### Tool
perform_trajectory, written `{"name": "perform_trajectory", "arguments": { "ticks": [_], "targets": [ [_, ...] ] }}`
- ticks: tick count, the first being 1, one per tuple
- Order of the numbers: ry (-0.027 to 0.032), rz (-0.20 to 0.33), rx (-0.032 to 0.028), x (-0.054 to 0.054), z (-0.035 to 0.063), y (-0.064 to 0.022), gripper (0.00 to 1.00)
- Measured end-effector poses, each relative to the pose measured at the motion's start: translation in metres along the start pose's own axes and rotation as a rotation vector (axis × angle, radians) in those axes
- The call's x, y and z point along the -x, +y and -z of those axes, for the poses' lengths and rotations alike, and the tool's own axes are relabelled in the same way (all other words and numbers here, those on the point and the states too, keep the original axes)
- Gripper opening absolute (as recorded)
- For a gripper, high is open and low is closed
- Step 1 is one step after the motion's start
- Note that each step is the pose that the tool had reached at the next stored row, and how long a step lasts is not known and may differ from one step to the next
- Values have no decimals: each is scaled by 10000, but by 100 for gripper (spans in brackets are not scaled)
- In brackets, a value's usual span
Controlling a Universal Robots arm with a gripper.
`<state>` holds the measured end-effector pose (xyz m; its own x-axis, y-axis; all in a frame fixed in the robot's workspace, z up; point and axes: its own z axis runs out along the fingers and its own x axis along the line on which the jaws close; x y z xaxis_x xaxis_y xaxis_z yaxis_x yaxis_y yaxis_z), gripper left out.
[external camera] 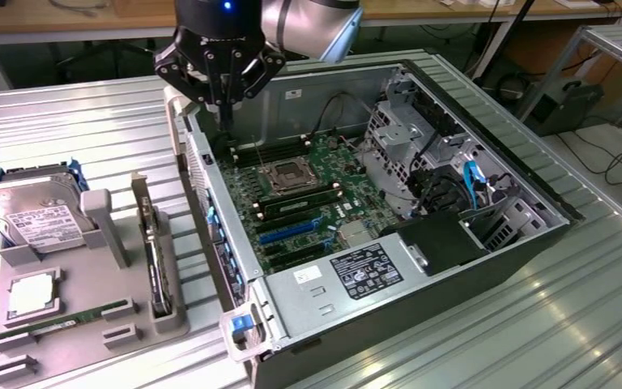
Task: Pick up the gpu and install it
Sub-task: 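Reach for the gpu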
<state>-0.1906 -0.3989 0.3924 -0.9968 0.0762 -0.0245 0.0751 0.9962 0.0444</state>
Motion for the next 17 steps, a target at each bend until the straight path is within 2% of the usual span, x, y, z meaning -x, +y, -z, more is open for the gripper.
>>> {"name": "perform_trajectory", "arguments": {
  "ticks": [17],
  "targets": [
    [0, 0, 0, -64, 0, -5, 11]
  ]
}}
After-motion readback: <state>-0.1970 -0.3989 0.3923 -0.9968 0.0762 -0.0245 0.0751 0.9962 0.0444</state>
